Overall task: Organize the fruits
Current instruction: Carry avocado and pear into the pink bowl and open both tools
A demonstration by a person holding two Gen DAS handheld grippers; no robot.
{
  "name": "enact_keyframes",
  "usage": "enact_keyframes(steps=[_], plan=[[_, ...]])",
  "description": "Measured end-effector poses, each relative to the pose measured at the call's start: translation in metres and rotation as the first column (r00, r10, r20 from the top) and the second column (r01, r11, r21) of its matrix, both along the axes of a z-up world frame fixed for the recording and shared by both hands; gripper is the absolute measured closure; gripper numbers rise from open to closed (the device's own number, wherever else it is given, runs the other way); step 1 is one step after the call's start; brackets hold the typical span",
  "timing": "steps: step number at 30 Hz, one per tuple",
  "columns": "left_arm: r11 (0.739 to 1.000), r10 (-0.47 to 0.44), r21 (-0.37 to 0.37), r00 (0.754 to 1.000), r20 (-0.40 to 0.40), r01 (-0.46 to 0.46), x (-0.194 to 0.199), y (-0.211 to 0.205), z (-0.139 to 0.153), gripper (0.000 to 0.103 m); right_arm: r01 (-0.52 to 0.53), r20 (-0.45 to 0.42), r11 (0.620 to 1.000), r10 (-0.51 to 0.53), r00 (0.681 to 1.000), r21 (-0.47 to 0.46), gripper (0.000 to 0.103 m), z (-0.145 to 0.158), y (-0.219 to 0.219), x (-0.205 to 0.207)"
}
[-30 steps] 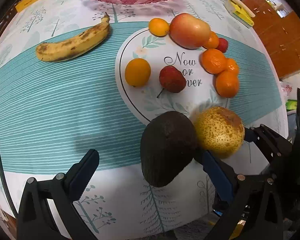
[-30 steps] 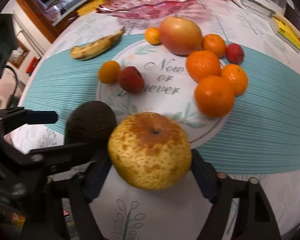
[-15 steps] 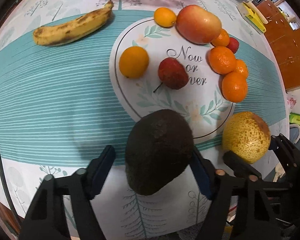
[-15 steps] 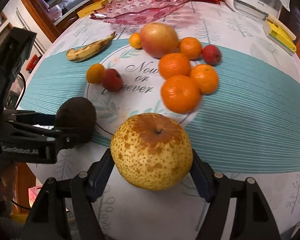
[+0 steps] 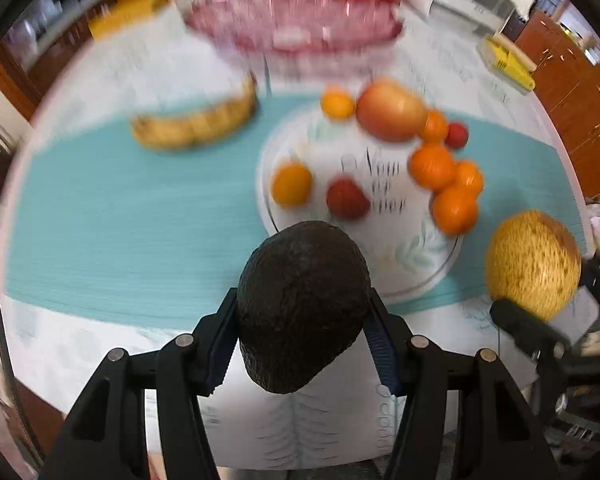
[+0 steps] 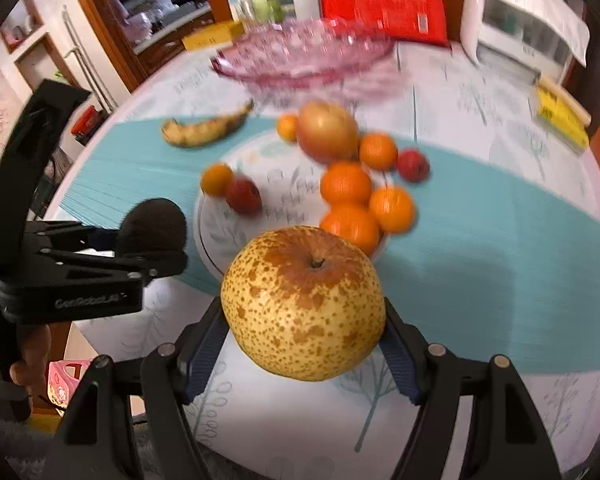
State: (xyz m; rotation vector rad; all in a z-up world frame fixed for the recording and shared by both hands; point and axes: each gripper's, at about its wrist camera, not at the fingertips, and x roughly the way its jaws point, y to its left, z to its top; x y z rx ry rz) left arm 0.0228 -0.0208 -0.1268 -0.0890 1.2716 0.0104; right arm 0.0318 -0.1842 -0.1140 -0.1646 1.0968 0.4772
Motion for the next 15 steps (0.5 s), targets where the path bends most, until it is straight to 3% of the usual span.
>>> enact_keyframes(steps=[9, 15], plan=[[0.994, 0.022, 0.104, 0.978, 0.208, -0.045, 0.046, 0.034, 0.14, 0.046, -0.046, 0.161, 0.995, 0.03, 0.986, 0.094, 0.03, 0.107, 0.012, 0.056], [0.98, -0.005, 0.191, 0.954, 0.299, -0.055, 0.099, 0.064, 0.209, 0.046, -0.015, 0.24, 0.995, -0.01, 0.971, 0.103, 0.03, 0.17, 0.029, 0.131]])
